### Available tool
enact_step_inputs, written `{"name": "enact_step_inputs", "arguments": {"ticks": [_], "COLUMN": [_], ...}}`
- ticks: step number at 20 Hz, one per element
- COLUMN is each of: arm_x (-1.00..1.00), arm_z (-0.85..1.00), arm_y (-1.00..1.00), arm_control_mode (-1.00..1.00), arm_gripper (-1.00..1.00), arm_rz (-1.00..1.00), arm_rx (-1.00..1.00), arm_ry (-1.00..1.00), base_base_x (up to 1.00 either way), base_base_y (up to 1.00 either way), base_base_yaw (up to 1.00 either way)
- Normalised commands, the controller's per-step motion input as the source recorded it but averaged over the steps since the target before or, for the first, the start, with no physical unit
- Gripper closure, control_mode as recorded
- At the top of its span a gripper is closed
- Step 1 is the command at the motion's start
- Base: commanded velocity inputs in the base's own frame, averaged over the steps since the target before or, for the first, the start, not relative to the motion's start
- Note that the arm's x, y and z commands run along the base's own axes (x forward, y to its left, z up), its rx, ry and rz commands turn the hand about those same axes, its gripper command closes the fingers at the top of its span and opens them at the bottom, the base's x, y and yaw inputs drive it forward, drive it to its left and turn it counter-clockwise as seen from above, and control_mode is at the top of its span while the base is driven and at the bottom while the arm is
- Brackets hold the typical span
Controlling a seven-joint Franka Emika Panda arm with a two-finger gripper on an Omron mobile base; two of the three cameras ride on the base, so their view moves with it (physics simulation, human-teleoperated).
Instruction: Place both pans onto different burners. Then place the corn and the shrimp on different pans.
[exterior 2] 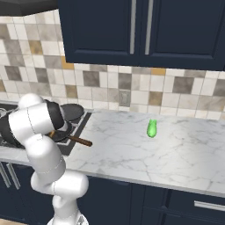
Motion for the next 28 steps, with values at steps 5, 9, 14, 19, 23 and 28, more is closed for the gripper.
{"name": "enact_step_inputs", "arguments": {"ticks": [5, 9, 14, 19, 23, 28], "arm_x": [0.0, 0.0, 0.0, 0.02, 0.0, 0.0], "arm_z": [0.56, 0.53, 0.26, 0.03, 0.0, 0.02], "arm_y": [0.0, -0.02, -0.35, -0.63, -0.66, -0.65], "arm_control_mode": [-1.0, -1.0, -1.0, -1.0, -1.0, -1.0], "arm_gripper": [-1.0, -1.0, -1.0, -1.0, -1.0, -1.0], "arm_rz": [0.0, 0.0, 0.0, 0.0, 0.0, 0.0], "arm_rx": [0.0, 0.0, 0.0, 0.0, -0.03, -0.05], "arm_ry": [-0.03, -0.01, 0.0, 0.0, 0.0, 0.0], "base_base_x": [0.0, 0.0, 0.0, 0.0, 0.0, 0.0], "base_base_y": [0.0, 0.0, 0.0, 0.0, 0.0, 0.0], "base_base_yaw": [0.0, 0.0, 0.0, 0.0, 0.0, 0.0]}}
